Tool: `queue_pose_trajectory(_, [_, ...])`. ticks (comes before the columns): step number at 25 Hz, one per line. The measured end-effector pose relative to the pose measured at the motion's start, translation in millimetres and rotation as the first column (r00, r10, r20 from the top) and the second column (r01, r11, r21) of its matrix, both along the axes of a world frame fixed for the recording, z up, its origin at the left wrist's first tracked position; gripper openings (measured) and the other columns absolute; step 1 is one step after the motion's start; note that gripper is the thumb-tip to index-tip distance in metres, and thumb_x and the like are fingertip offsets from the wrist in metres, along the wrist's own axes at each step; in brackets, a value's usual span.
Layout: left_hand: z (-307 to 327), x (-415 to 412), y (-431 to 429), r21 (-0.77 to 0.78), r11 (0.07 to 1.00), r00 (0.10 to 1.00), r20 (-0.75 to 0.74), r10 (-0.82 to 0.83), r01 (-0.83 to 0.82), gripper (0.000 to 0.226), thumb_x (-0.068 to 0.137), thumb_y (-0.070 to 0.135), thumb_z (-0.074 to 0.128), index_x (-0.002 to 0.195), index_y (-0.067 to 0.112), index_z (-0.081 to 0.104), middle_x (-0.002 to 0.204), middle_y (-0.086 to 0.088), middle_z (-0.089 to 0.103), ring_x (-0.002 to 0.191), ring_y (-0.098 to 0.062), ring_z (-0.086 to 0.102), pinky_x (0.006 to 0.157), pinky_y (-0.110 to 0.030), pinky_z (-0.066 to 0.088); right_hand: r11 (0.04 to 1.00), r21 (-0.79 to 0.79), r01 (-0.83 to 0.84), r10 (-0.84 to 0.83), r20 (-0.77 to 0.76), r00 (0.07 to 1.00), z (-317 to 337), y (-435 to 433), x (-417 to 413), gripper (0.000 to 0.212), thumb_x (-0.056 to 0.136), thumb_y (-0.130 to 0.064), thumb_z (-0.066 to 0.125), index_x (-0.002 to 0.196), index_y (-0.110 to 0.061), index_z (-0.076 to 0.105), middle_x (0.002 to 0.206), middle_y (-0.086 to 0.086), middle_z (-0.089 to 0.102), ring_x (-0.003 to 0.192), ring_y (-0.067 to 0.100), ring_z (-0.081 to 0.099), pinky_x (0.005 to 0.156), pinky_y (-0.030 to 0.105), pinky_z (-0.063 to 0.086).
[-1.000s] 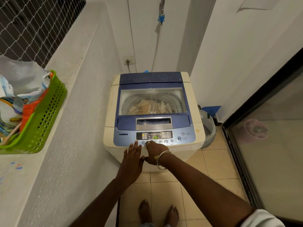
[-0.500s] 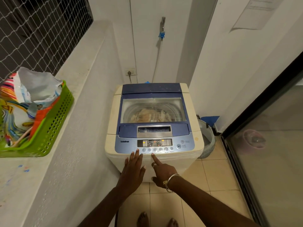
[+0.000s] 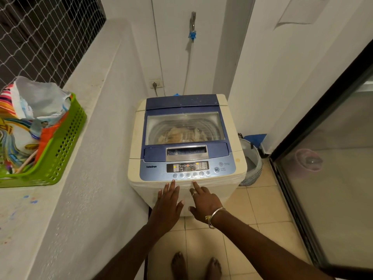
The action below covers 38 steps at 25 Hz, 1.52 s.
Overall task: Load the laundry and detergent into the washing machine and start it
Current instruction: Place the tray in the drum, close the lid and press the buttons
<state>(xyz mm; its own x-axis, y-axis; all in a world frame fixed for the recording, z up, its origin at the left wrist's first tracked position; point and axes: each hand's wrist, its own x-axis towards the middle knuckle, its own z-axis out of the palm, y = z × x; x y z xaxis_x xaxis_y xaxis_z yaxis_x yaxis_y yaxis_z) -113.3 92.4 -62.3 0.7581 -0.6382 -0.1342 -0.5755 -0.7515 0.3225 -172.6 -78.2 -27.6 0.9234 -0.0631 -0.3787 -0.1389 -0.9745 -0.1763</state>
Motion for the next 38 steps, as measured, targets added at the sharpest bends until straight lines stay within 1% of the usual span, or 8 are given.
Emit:
queue_pose_trajectory(2, [3, -2, 0, -0.008, 1.0, 1.0, 0.003, -0.004, 0.004, 0.069, 0.096, 0.053, 0.021, 0.151, 0.013, 0.032, 0.163, -0.01, 0.017, 0.15, -0.031, 0.018, 0.117, -0.044, 0.01, 1.0, -0.009, 0.004, -0.004, -0.003, 1.0, -1, 0, -1, 0.072, 0.093, -0.048, 0.054, 0.152, -0.016, 0.028, 0.166, 0.001, 0.0, 0.148, 0.029, 0.021, 0.103, 0.049, 0.044])
queue_pose_trajectory(5, [8, -4, 0, 0.009, 1.0, 1.0, 0.002, -0.005, 0.005, 0.069, 0.096, 0.052, 0.021, 0.153, 0.014, 0.027, 0.164, -0.008, 0.012, 0.151, -0.029, 0.012, 0.119, -0.043, 0.007, 1.0, -0.02, 0.005, -0.005, -0.004, 1.0, -1, 0, -4, 0.073, 0.093, -0.049, 0.053, 0.152, -0.016, 0.026, 0.166, 0.002, -0.001, 0.149, 0.028, 0.017, 0.103, 0.048, 0.044])
queue_pose_trajectory(9, [11, -8, -2, 0.036, 0.999, 1.0, 0.002, -0.003, 0.003, 0.061, 0.102, 0.047, 0.034, 0.153, 0.014, 0.027, 0.164, -0.009, 0.012, 0.151, -0.029, 0.012, 0.12, -0.045, 0.009, 1.0, -0.02, 0.017, -0.017, 0.0, 1.0, 0, -2, -9, 0.073, 0.093, -0.049, 0.053, 0.152, -0.015, 0.026, 0.166, 0.002, 0.0, 0.149, 0.028, 0.017, 0.105, 0.049, 0.043])
queue_pose_trajectory(11, [12, -10, -3, 0.047, 0.999, 1.0, -0.009, -0.005, 0.006, 0.061, 0.102, 0.045, 0.036, 0.154, 0.014, 0.026, 0.164, -0.009, 0.011, 0.151, -0.029, 0.011, 0.12, -0.045, 0.009, 1.0, -0.017, 0.025, -0.025, -0.001, 1.0, -1, -3, -12, 0.073, 0.093, -0.05, 0.054, 0.152, -0.016, 0.027, 0.166, 0.002, 0.001, 0.149, 0.028, 0.017, 0.105, 0.049, 0.043])
queue_pose_trajectory(14, [12, -14, -6, 0.057, 0.998, 1.0, -0.01, -0.018, 0.018, 0.061, 0.102, 0.045, 0.036, 0.154, 0.014, 0.025, 0.164, -0.009, 0.011, 0.152, -0.029, 0.01, 0.121, -0.046, 0.009, 0.999, -0.019, 0.032, -0.032, 0.0, 0.999, -2, -5, -16, 0.074, 0.093, -0.05, 0.054, 0.152, -0.016, 0.027, 0.166, 0.002, 0.002, 0.149, 0.028, 0.017, 0.105, 0.049, 0.043])
queue_pose_trajectory(21, [15, -16, -13, 0.071, 0.997, 1.0, -0.016, -0.015, 0.017, 0.061, 0.102, 0.045, 0.036, 0.154, 0.015, 0.024, 0.165, -0.008, 0.009, 0.152, -0.029, 0.01, 0.121, -0.045, 0.009, 0.999, -0.025, 0.031, -0.03, 0.004, 1.0, 1, -12, -23, 0.074, 0.094, -0.05, 0.051, 0.153, -0.015, 0.024, 0.166, 0.003, 0.002, 0.152, 0.029, 0.005, 0.111, 0.051, 0.037])
queue_pose_trajectory(30, [20, -14, -17, 0.091, 0.996, 1.0, -0.008, -0.015, 0.016, 0.062, 0.102, 0.048, 0.033, 0.155, 0.017, 0.021, 0.165, -0.007, 0.006, 0.152, -0.028, 0.008, 0.121, -0.045, 0.007, 0.999, -0.016, 0.052, -0.052, 0.002, 0.999, 4, -14, -24, 0.073, 0.095, -0.05, 0.052, 0.154, -0.016, 0.024, 0.166, 0.002, 0.003, 0.152, 0.028, 0.005, 0.112, 0.05, 0.035])
queue_pose_trajectory(38, [20, -9, -20, 0.105, 0.994, 1.0, -0.005, -0.023, 0.023, 0.063, 0.102, 0.048, 0.034, 0.155, 0.017, 0.022, 0.165, -0.007, 0.006, 0.152, -0.029, 0.008, 0.121, -0.046, 0.007, 0.998, -0.021, 0.061, -0.061, 0.006, 0.998, 3, -17, -20, 0.073, 0.094, -0.051, 0.053, 0.153, -0.017, 0.026, 0.166, 0.003, 0.005, 0.152, 0.028, 0.006, 0.111, 0.05, 0.037])
